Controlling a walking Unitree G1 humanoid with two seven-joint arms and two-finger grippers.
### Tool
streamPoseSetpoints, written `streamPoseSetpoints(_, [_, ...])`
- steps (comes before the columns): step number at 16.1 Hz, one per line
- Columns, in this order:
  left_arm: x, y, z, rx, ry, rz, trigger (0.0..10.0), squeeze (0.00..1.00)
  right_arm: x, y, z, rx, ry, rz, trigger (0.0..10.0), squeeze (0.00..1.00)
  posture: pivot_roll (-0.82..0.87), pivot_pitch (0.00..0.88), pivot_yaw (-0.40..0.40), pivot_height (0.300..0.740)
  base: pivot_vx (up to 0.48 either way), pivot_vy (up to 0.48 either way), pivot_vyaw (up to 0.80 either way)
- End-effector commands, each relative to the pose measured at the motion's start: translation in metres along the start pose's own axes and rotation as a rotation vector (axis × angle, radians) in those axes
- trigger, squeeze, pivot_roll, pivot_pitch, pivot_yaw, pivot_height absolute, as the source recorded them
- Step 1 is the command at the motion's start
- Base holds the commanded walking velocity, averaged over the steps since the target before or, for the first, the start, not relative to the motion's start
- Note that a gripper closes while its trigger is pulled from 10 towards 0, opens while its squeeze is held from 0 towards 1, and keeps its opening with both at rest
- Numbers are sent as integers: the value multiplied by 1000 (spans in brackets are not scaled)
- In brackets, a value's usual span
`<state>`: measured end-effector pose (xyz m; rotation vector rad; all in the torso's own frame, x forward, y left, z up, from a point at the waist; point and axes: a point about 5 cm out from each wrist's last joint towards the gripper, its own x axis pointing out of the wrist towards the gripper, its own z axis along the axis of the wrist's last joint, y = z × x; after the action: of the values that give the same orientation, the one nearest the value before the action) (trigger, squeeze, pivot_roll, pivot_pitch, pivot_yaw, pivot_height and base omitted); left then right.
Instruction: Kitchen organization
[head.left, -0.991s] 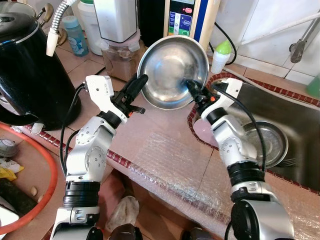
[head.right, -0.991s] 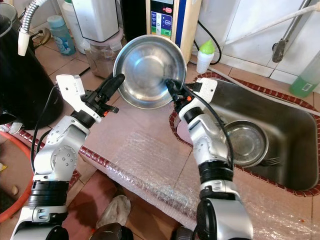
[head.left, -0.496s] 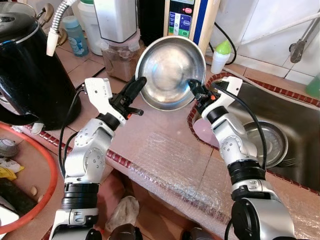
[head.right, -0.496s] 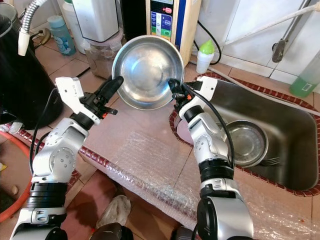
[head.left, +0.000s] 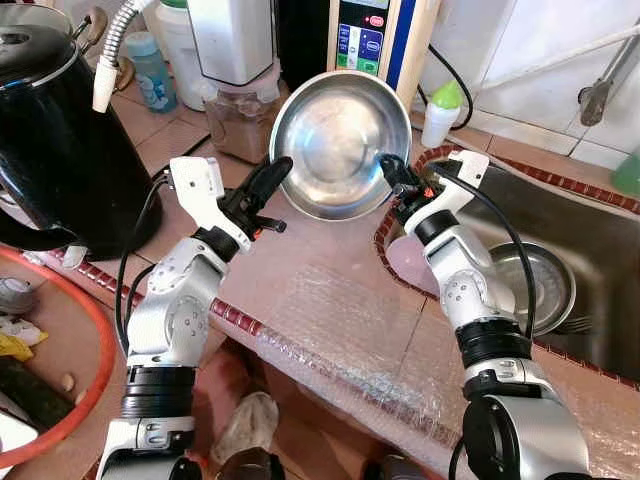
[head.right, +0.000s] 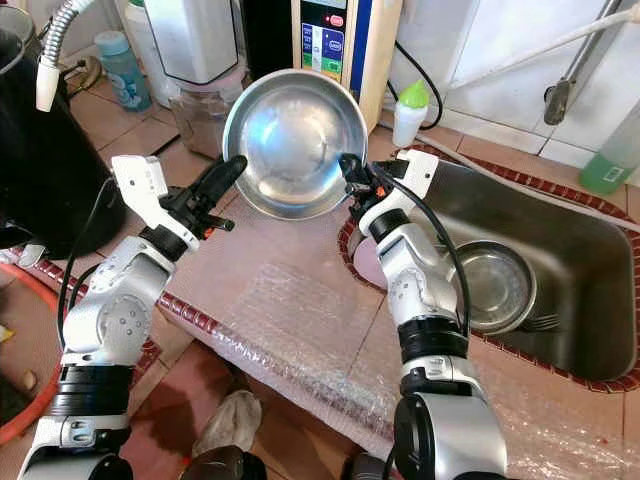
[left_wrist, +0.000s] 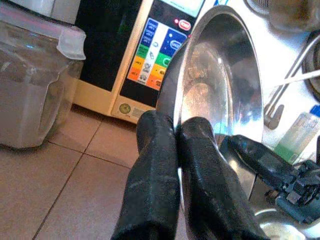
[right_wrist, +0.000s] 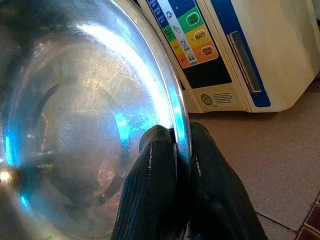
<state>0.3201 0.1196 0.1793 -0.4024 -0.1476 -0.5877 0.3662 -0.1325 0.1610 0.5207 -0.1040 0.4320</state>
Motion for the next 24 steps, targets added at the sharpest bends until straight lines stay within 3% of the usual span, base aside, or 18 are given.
streamPoseSetpoints(1, [6,-18,-1,32,14,-121,10000,1000,-1,-8,6,-17,-11,-72,0,0,20,23,-3,740,0,0,0])
streamPoseSetpoints(5, [8,-23,-6,140,56,-143,10000,1000,-4,-27,20,-54,-79,-239,0,0,16,24,0,740,0,0,0])
streamPoseSetpoints(8, [7,-30,-11,126,79,-181,10000,1000,-11,-46,31,-114,-112,-381,0,0,16,22,6,740,0,0,0])
streamPoseSetpoints(11, [2,-28,-20,170,136,-165,10000,1000,-25,-68,45,-288,-130,-580,0,0,20,10,12,740,0,0,0])
streamPoseSetpoints(15, [-6,-28,-32,197,173,-151,10000,1000,-51,-94,38,-424,-73,-804,0,0,15,0,7,740,0,0,0])
streamPoseSetpoints(17, [-9,-30,-37,224,194,-156,10000,1000,-71,-112,27,-488,38,-969,0,0,12,0,3,740,0,0,0])
streamPoseSetpoints(21, [-15,-32,-44,302,273,-241,10000,1000,-86,-123,18,-531,130,-1073,0,0,13,1,0,740,0,0,0])
streamPoseSetpoints(24, [-15,-38,-48,319,323,-337,10000,1000,-89,-123,3,-494,190,-1076,0,0,13,8,8,740,0,0,0])
